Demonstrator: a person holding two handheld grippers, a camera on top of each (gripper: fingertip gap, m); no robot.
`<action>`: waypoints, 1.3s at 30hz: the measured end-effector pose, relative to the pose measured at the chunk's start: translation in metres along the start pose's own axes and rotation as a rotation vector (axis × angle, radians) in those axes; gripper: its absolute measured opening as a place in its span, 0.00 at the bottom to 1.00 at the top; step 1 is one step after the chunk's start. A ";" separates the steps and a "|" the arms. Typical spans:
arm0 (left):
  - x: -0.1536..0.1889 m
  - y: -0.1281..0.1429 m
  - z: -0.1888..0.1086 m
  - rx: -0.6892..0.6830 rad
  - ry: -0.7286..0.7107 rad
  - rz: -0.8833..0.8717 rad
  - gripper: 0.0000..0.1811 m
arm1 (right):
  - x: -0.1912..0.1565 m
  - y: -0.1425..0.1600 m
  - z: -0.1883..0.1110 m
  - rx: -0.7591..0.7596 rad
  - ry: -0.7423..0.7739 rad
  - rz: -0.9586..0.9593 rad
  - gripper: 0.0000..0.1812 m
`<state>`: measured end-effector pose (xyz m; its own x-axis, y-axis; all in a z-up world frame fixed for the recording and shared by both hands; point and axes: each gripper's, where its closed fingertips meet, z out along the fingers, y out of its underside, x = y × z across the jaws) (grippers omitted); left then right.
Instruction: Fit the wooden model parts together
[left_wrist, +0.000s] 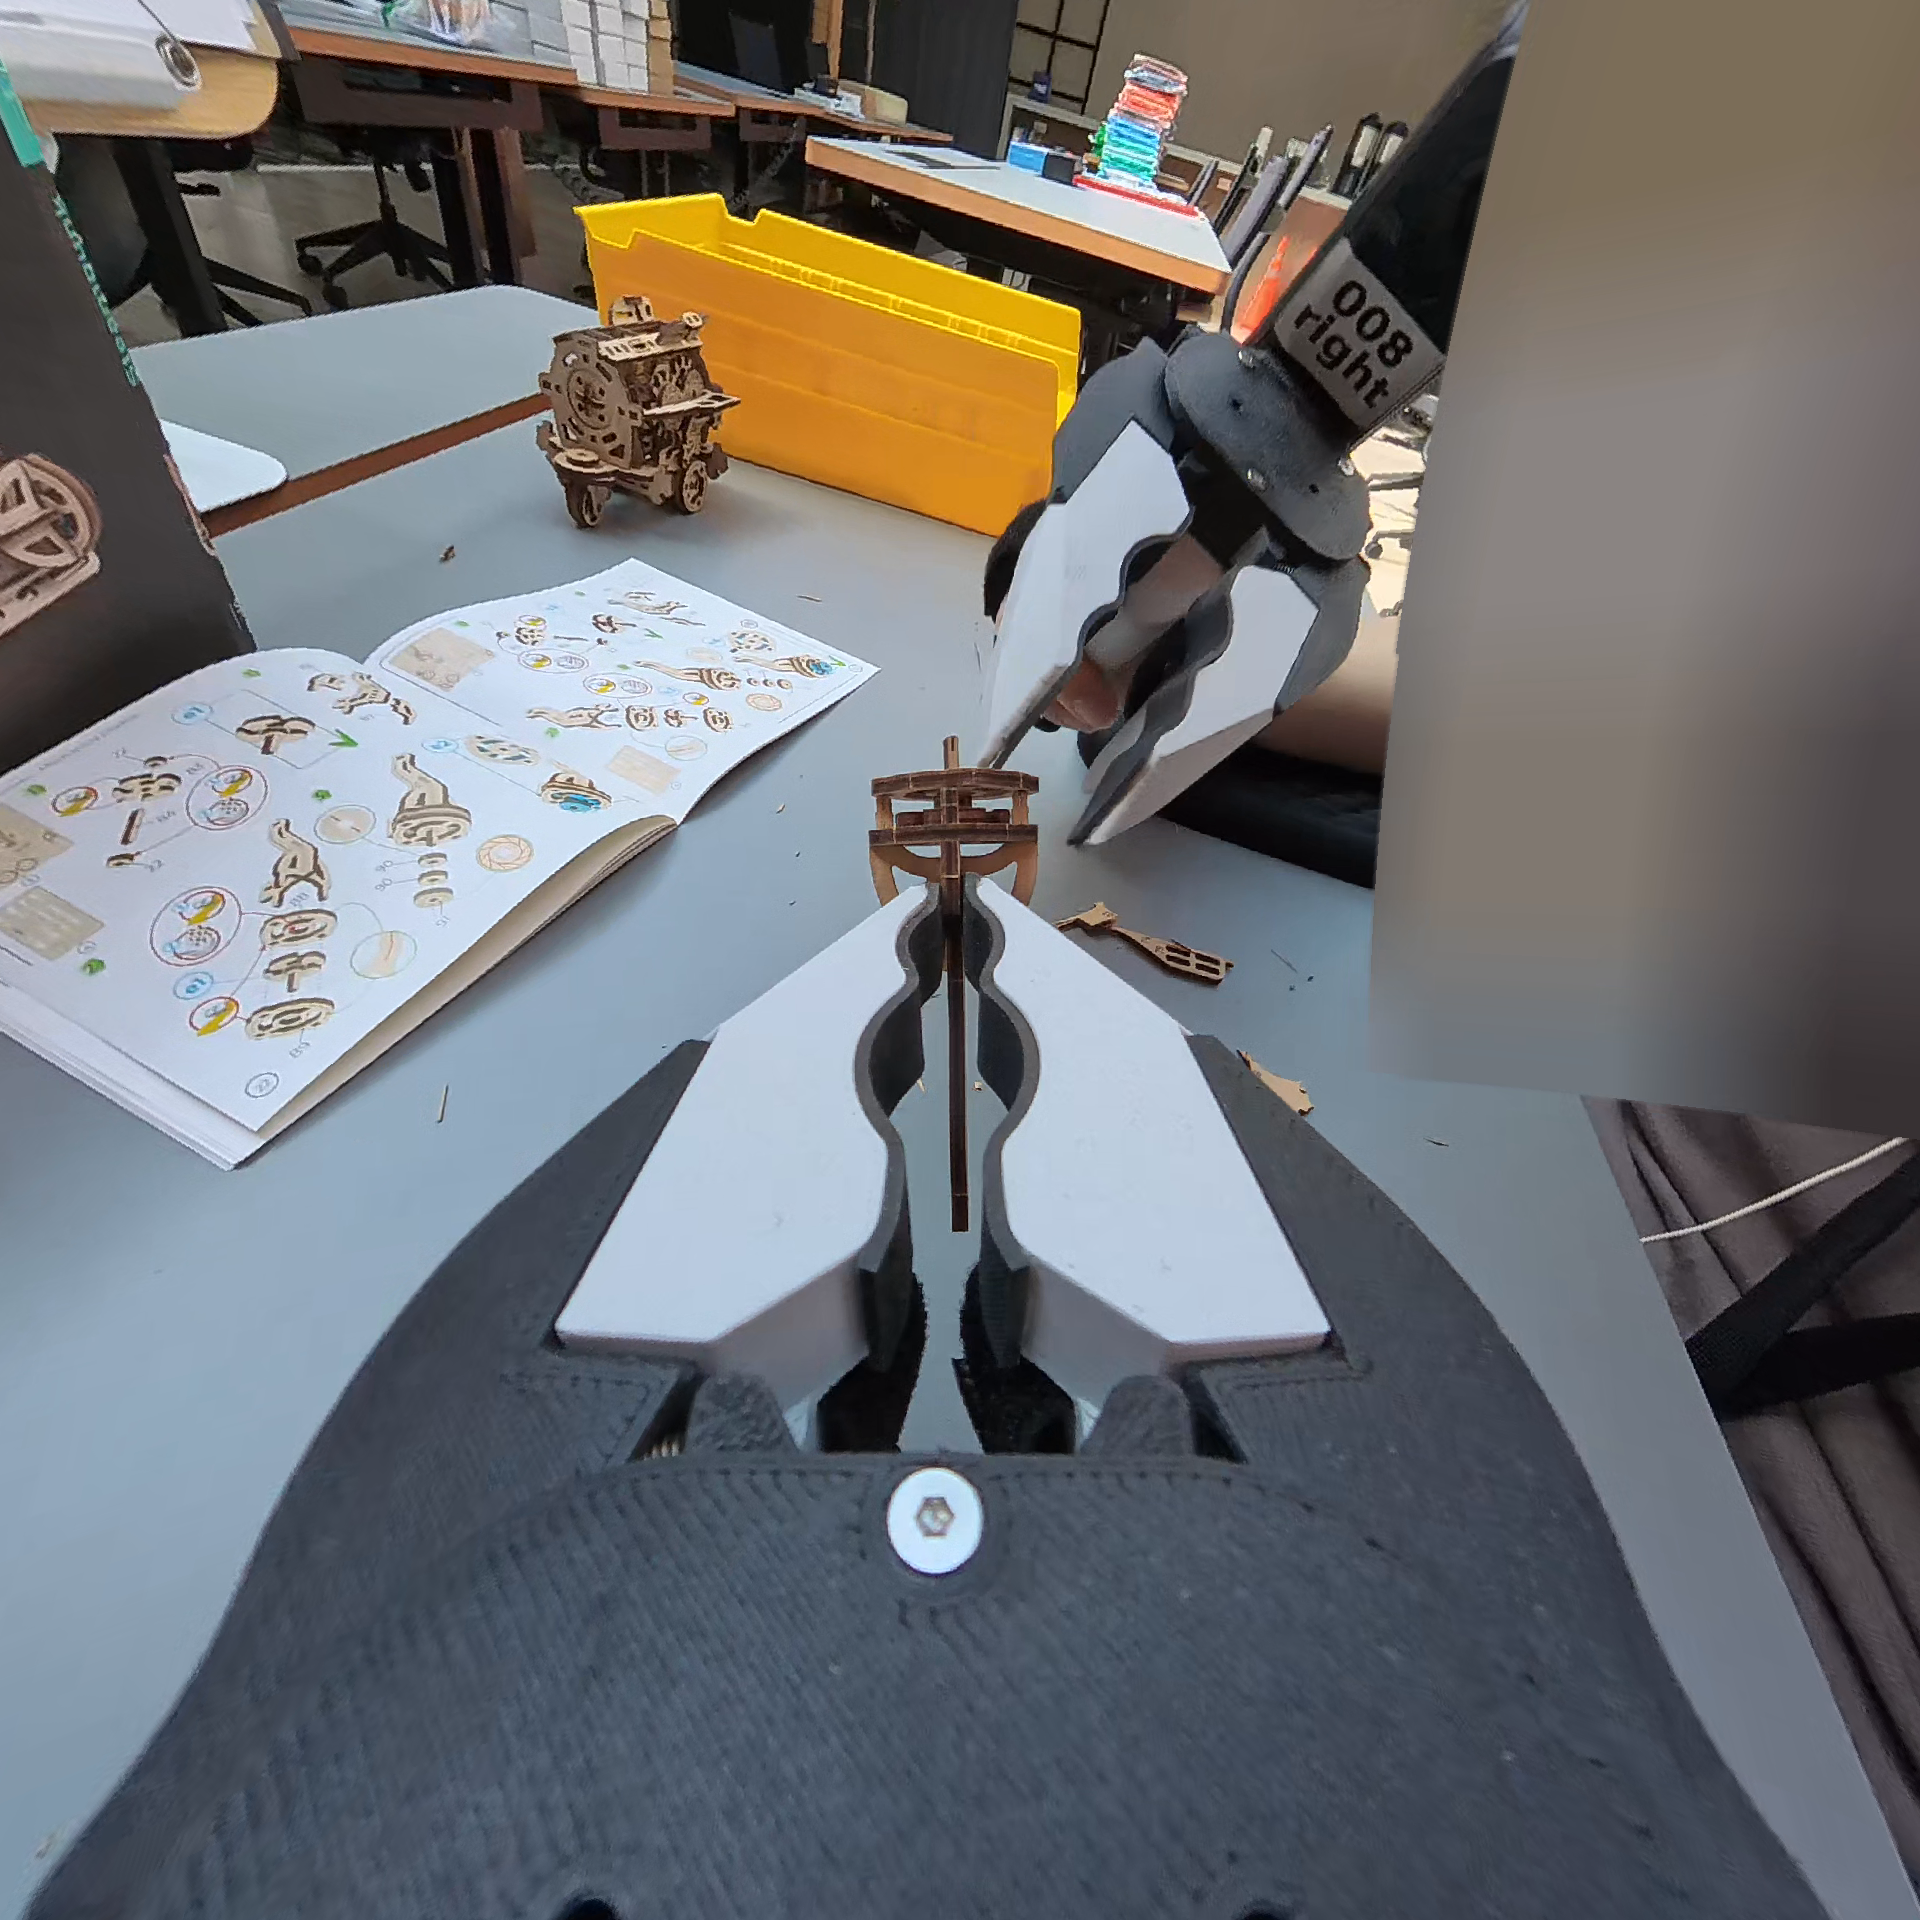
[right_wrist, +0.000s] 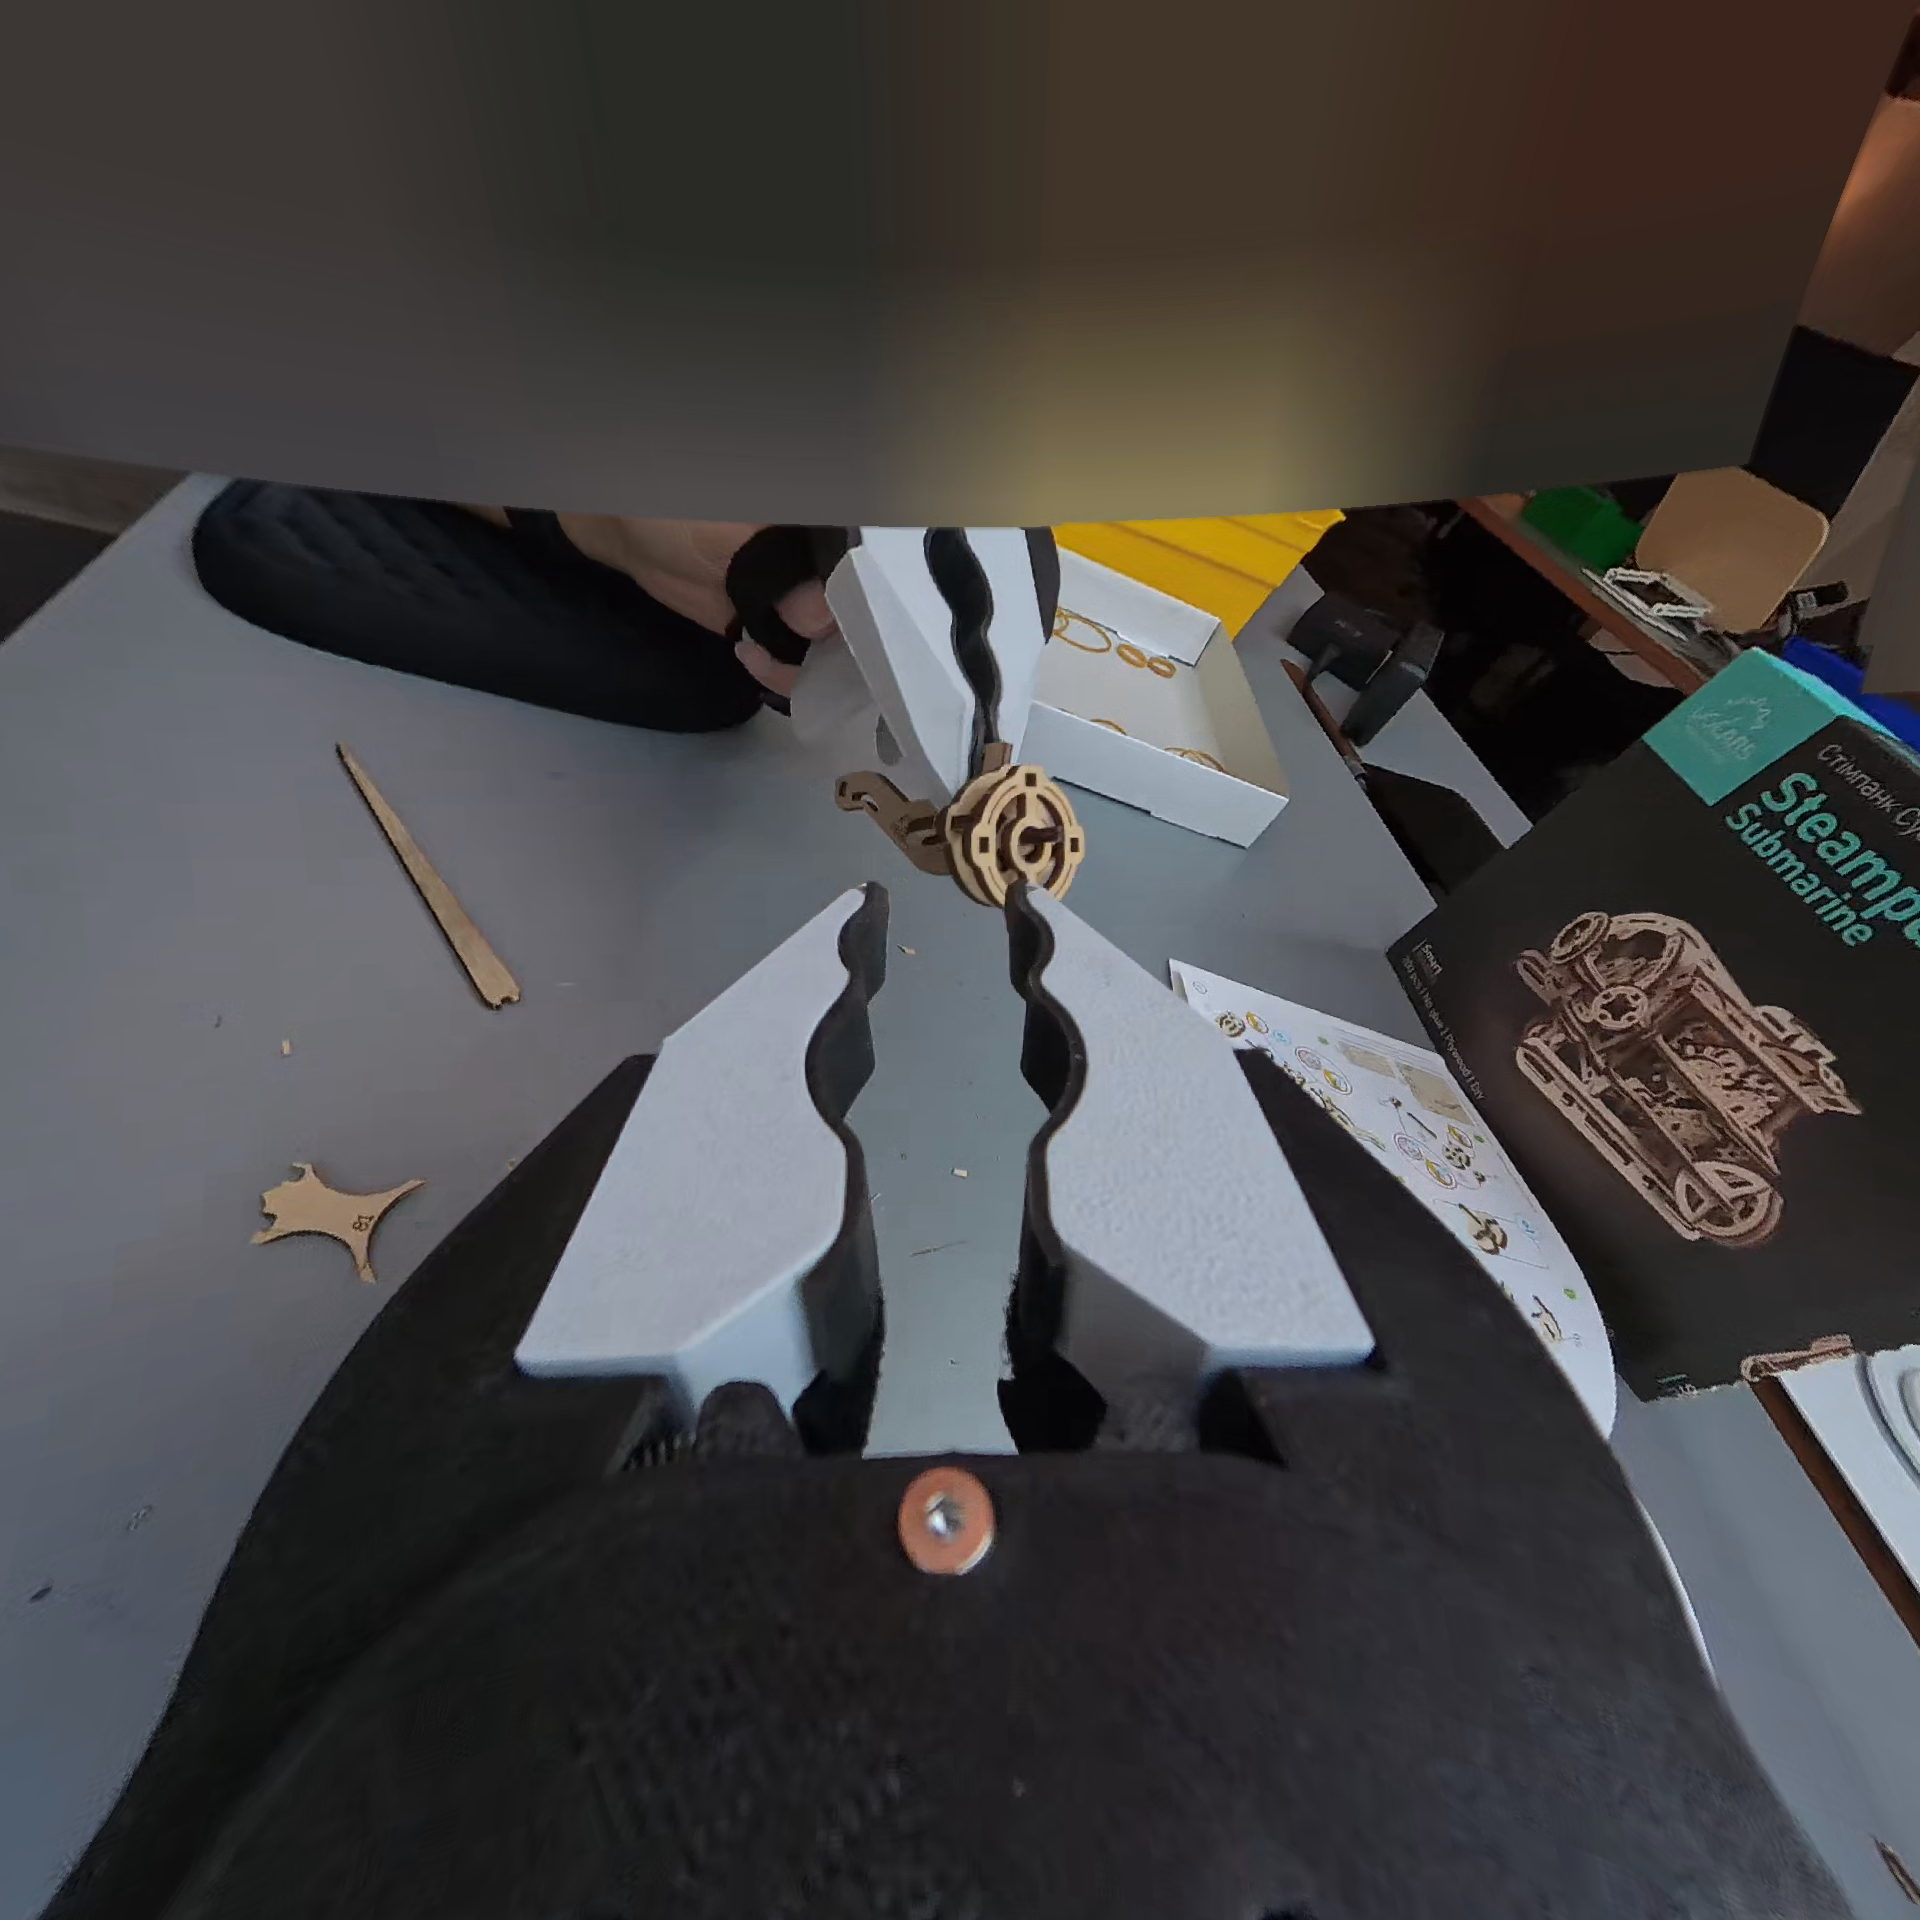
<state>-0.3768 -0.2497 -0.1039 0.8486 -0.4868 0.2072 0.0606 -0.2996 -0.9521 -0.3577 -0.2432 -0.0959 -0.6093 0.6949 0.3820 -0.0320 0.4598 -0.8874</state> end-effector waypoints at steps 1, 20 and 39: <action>0.000 -0.001 -0.001 0.007 0.008 -0.015 0.00 | 0.001 0.005 0.003 -0.028 0.016 -0.009 0.11; 0.002 0.003 0.002 0.012 0.095 -0.221 0.00 | 0.001 -0.006 0.003 0.041 -0.014 0.085 0.12; 0.025 -0.092 -0.027 0.273 0.241 -0.024 0.00 | 0.058 -0.106 -0.018 0.184 -0.316 0.325 0.34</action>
<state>-0.3751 -0.2566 -0.0047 0.6991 -0.6711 0.2466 0.2450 -0.0992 -0.9644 -0.3751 -0.2415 0.0246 -0.8206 0.5715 0.0061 0.0774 0.1218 -0.9895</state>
